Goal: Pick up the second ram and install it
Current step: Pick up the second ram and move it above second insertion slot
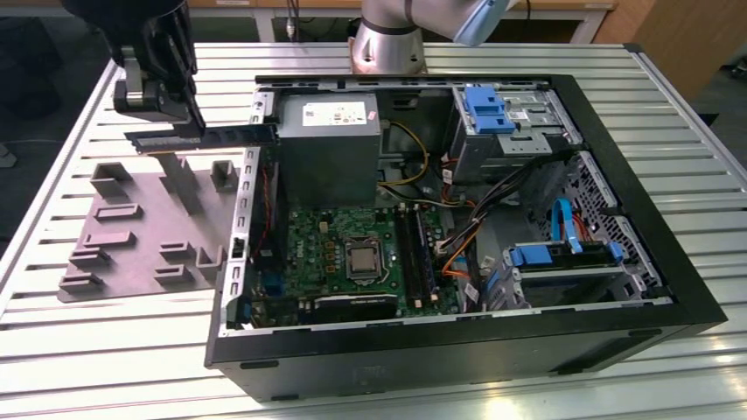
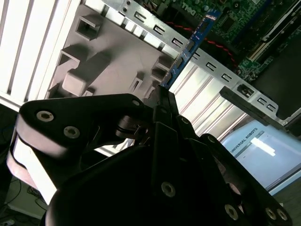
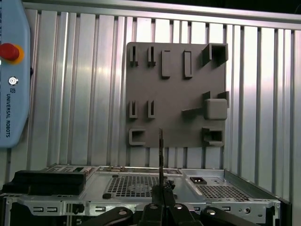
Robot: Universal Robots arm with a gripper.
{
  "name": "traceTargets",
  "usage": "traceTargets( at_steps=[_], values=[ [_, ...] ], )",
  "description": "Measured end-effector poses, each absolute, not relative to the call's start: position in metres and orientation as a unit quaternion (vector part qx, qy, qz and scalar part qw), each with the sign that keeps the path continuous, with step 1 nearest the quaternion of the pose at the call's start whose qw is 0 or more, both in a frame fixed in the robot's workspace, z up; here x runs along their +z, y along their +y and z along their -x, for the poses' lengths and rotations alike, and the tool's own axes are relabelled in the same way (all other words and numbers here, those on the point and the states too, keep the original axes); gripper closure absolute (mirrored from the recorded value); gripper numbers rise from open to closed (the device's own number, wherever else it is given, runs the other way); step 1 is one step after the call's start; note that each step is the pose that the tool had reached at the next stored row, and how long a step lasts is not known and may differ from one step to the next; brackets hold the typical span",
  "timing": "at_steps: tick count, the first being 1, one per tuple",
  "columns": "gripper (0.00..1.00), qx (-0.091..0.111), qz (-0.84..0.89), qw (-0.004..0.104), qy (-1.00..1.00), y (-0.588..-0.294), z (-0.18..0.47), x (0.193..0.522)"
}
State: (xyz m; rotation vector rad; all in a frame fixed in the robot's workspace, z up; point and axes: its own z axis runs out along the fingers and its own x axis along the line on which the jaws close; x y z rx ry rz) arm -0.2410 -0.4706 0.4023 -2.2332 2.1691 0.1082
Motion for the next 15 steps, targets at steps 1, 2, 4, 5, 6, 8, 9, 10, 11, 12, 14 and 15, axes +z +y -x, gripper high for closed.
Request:
traceTargets(
  at_steps=[1, 2, 4, 5, 6, 8, 9, 10, 11, 12, 14, 15],
  values=[
    [0.89, 0.035, 0.717, 0.013, 0.696, -0.471, 0.24, 0.402],
    [0.89, 0.035, 0.717, 0.013, 0.696, -0.471, 0.239, 0.402],
    [0.89, 0.035, 0.717, 0.013, 0.696, -0.471, 0.237, 0.402],
    [0.89, 0.035, 0.717, 0.013, 0.696, -0.471, 0.236, 0.402],
    [0.89, 0.035, 0.717, 0.013, 0.696, -0.471, 0.235, 0.402],
    [0.89, 0.035, 0.717, 0.013, 0.696, -0.471, 0.233, 0.402],
    [0.89, 0.035, 0.717, 0.013, 0.696, -0.471, 0.231, 0.402],
    [0.89, 0.035, 0.717, 0.013, 0.696, -0.471, 0.23, 0.402],
    [0.89, 0.035, 0.717, 0.013, 0.696, -0.471, 0.229, 0.402],
    [0.89, 0.035, 0.717, 0.013, 0.696, -0.471, 0.228, 0.402],
    [0.89, 0.035, 0.717, 0.013, 0.696, -0.471, 0.226, 0.402],
    [0.89, 0.035, 0.717, 0.013, 0.696, -0.471, 0.225, 0.402]
  ],
)
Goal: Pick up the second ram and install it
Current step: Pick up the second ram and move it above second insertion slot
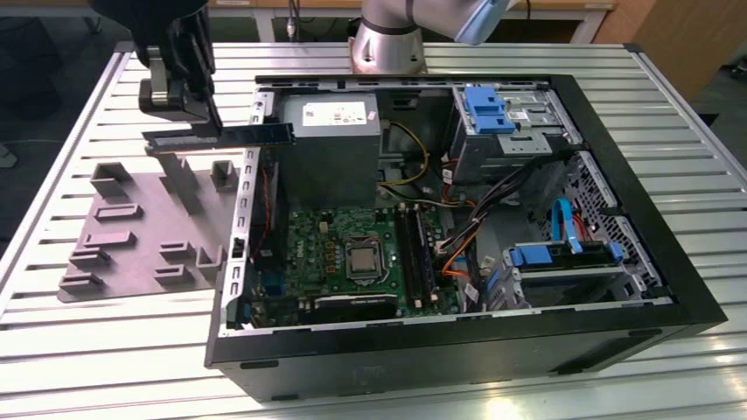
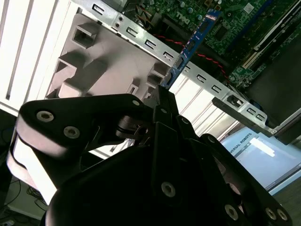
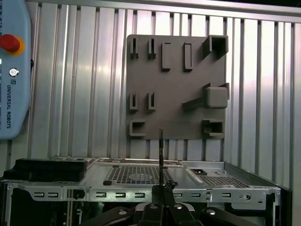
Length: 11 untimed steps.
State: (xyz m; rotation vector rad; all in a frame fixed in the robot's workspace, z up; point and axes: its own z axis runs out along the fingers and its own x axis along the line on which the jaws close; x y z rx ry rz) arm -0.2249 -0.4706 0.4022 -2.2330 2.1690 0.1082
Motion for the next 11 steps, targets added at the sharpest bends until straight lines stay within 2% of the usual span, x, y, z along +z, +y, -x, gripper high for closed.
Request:
traceTargets(
  at_steps=[11],
  values=[
    [0.89, 0.035, 0.717, 0.013, 0.696, -0.471, 0.213, 0.402]
  ],
)
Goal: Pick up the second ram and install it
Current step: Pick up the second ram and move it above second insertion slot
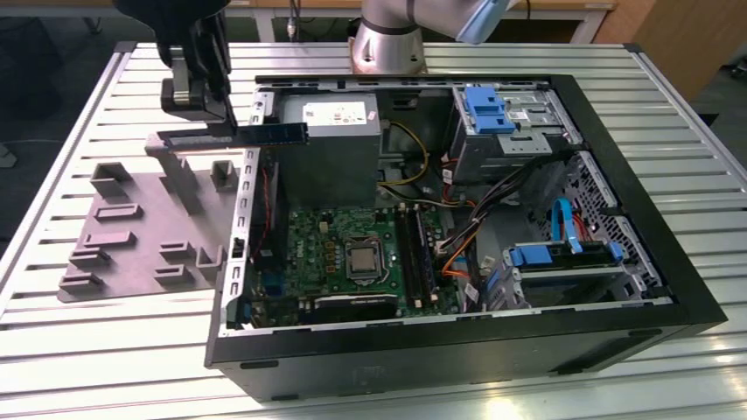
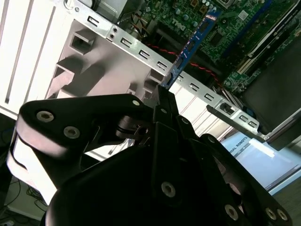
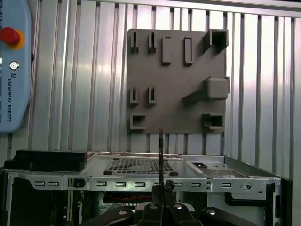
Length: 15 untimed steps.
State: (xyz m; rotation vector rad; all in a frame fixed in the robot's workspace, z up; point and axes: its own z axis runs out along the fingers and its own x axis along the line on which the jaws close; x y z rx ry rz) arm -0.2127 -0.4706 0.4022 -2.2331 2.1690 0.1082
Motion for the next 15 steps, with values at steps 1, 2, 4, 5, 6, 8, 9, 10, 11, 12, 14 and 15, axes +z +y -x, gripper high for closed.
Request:
traceTargets(
  at_steps=[1, 2, 4, 5, 6, 8, 9, 10, 11, 12, 14, 15],
  values=[
    [0.89, 0.035, 0.717, 0.013, 0.696, -0.471, 0.212, 0.402],
    [0.89, 0.035, 0.717, 0.013, 0.696, -0.471, 0.21, 0.402],
    [0.89, 0.035, 0.717, 0.013, 0.696, -0.471, 0.208, 0.402],
    [0.89, 0.035, 0.717, 0.013, 0.696, -0.471, 0.207, 0.402],
    [0.89, 0.035, 0.717, 0.013, 0.696, -0.471, 0.206, 0.402],
    [0.89, 0.035, 0.717, 0.013, 0.696, -0.471, 0.204, 0.402],
    [0.89, 0.035, 0.717, 0.013, 0.696, -0.471, 0.203, 0.402],
    [0.89, 0.035, 0.717, 0.013, 0.696, -0.471, 0.202, 0.402],
    [0.89, 0.035, 0.717, 0.013, 0.696, -0.471, 0.201, 0.402],
    [0.89, 0.035, 0.717, 0.013, 0.696, -0.471, 0.2, 0.402],
    [0.89, 0.035, 0.717, 0.013, 0.696, -0.471, 0.198, 0.402],
    [0.89, 0.035, 0.717, 0.013, 0.696, -0.471, 0.197, 0.402]
  ],
)
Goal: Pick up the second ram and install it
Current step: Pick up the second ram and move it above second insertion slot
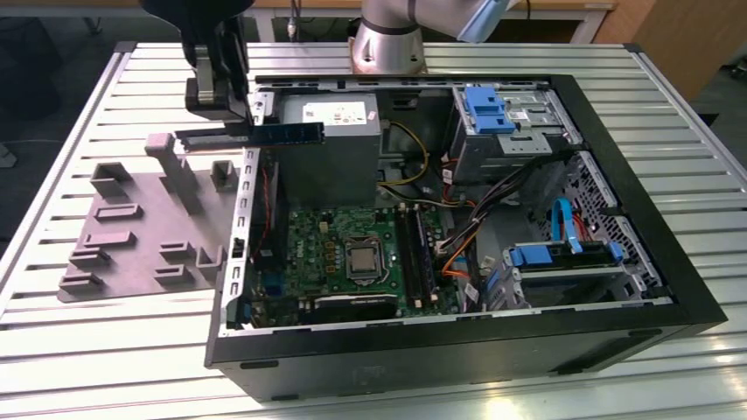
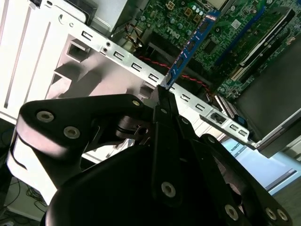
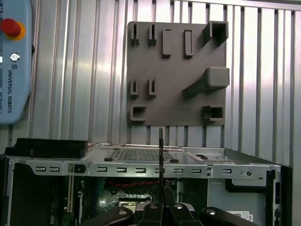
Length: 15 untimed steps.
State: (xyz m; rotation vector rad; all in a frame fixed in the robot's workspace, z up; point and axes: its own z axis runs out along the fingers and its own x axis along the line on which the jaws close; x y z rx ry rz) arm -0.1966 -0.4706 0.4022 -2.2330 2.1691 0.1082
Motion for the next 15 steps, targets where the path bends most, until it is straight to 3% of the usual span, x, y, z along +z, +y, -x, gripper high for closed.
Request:
traceTargets(
  at_steps=[15],
  values=[
    [0.89, 0.035, 0.717, 0.013, 0.696, -0.471, 0.181, 0.402]
  ],
)
